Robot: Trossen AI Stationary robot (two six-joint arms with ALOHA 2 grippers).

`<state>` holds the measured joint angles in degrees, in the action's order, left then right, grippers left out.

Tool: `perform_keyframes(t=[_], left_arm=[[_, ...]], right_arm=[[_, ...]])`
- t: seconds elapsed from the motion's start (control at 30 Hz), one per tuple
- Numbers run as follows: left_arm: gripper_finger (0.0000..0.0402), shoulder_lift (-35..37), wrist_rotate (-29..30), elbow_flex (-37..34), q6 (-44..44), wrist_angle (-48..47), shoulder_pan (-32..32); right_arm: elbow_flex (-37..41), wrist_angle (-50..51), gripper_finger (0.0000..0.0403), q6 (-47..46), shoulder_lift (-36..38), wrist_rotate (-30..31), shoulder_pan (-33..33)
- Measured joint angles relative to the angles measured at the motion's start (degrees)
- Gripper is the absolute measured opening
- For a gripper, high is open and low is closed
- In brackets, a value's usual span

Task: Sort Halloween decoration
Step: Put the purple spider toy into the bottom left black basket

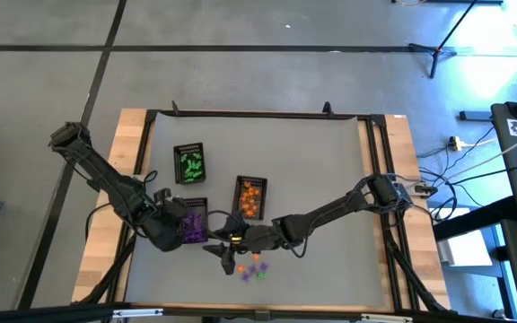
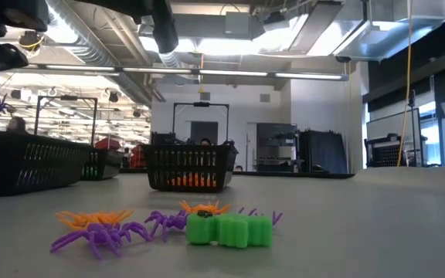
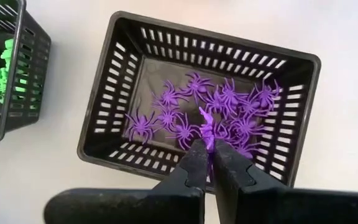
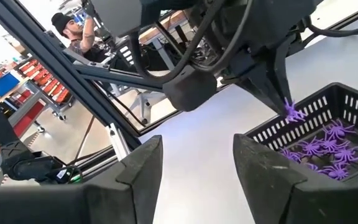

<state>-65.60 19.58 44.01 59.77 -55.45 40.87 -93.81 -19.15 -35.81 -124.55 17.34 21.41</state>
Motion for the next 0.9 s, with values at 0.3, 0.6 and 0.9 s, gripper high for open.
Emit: perform_keyframes(t=[0.3,0.6,0.9], left_arm=[[0.0000,0.00,0.43,0.00,0.00,0.21,-0.09],[0.0000,0.00,0.45,0.00,0.01,0.21,-0.09],[0.0000,0.00,0.45,0.00,0.01,0.21,-0.09]], right_arm=[[0.02,0.13,0.0195,0.02,0.00,-0.46,0.02],[0.02,-0.32,0.0195,0.26,0.00,0.63,0.33],[0.02,1.07,0.0195,0.16,-0.02,1.12,0.74]])
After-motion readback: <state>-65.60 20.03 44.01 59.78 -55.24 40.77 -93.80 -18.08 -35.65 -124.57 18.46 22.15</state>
